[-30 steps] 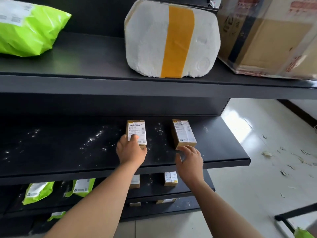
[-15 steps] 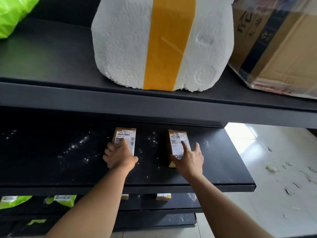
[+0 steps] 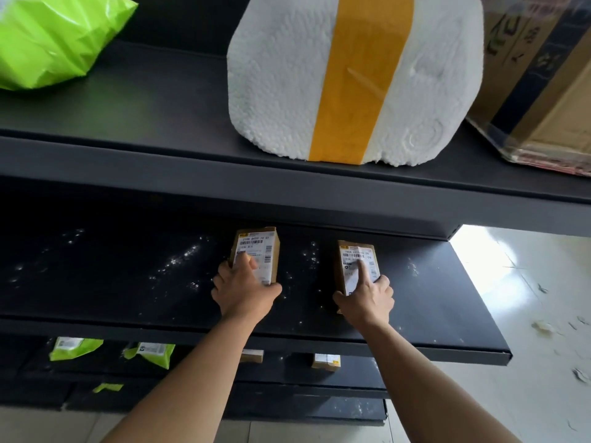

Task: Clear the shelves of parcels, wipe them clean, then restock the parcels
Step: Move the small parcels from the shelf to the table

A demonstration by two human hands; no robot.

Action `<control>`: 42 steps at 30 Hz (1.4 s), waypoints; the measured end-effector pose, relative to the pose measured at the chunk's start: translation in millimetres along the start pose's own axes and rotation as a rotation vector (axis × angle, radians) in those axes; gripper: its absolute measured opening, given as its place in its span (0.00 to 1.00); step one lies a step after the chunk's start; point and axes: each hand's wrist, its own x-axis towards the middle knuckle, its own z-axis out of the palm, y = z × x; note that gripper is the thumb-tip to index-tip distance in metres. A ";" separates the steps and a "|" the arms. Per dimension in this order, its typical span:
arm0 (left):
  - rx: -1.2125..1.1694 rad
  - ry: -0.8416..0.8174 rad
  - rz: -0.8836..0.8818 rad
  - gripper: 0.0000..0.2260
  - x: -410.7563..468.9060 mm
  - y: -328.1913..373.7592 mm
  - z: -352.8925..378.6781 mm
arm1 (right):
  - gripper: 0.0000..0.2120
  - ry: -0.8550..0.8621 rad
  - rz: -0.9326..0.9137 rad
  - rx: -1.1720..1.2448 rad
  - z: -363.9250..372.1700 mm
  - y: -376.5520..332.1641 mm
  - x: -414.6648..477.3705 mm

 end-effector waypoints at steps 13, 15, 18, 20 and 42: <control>-0.042 -0.173 0.241 0.25 -86.3 3.0 -29.1 | 0.40 0.195 0.151 0.138 -32.6 39.5 -144.8; -0.040 -0.217 0.298 0.25 -107.8 2.7 -29.5 | 0.41 0.230 0.212 0.172 -39.3 52.8 -177.1; -0.053 -0.280 0.361 0.24 -140.3 4.8 -27.2 | 0.42 0.265 0.292 0.202 -47.2 75.2 -217.3; -0.058 -0.326 0.416 0.24 -167.5 9.0 -22.9 | 0.42 0.288 0.355 0.215 -52.2 94.4 -244.9; 0.017 -0.759 0.874 0.23 -533.8 86.2 54.9 | 0.43 0.528 0.963 0.168 -126.3 383.2 -531.1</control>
